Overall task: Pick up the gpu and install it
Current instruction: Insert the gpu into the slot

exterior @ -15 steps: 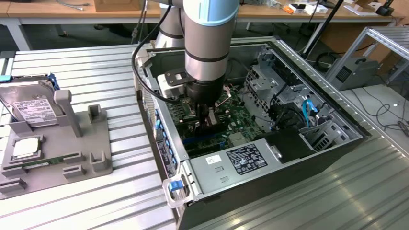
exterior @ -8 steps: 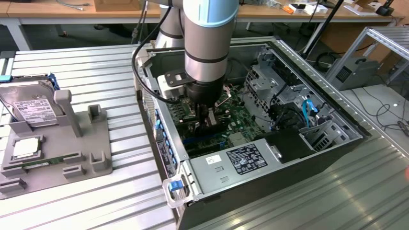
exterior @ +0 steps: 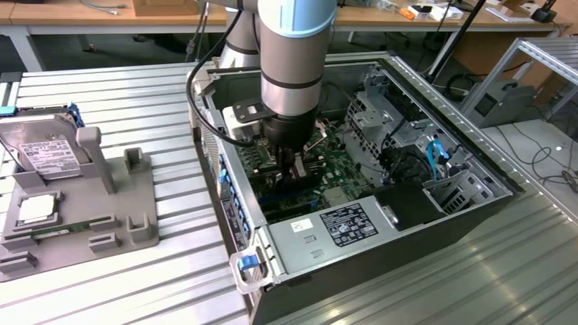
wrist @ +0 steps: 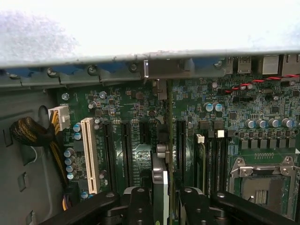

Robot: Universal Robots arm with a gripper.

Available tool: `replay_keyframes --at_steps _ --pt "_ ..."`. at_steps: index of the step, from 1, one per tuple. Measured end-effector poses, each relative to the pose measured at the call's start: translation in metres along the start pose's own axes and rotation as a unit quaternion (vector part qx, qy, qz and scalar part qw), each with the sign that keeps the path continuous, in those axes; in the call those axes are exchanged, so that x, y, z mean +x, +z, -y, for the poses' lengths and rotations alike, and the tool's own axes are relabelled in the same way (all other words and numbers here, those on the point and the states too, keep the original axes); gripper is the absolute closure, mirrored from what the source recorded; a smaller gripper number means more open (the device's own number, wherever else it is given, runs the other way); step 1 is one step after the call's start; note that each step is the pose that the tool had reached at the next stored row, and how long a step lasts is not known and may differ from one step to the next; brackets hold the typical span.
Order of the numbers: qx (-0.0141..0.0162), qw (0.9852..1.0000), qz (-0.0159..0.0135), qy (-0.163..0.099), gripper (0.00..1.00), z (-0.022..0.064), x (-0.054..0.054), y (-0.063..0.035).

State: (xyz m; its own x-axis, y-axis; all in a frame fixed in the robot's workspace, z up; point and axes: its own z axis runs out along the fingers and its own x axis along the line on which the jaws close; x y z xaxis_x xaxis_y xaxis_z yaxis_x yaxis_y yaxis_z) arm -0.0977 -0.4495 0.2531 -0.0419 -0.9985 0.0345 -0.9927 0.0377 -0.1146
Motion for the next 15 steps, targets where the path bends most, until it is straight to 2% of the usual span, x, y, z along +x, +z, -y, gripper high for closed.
replay_keyframes --at_steps 15 --pt "0.0 1.0 0.0 0.0 0.73 0.0001 -0.0031 0.0"
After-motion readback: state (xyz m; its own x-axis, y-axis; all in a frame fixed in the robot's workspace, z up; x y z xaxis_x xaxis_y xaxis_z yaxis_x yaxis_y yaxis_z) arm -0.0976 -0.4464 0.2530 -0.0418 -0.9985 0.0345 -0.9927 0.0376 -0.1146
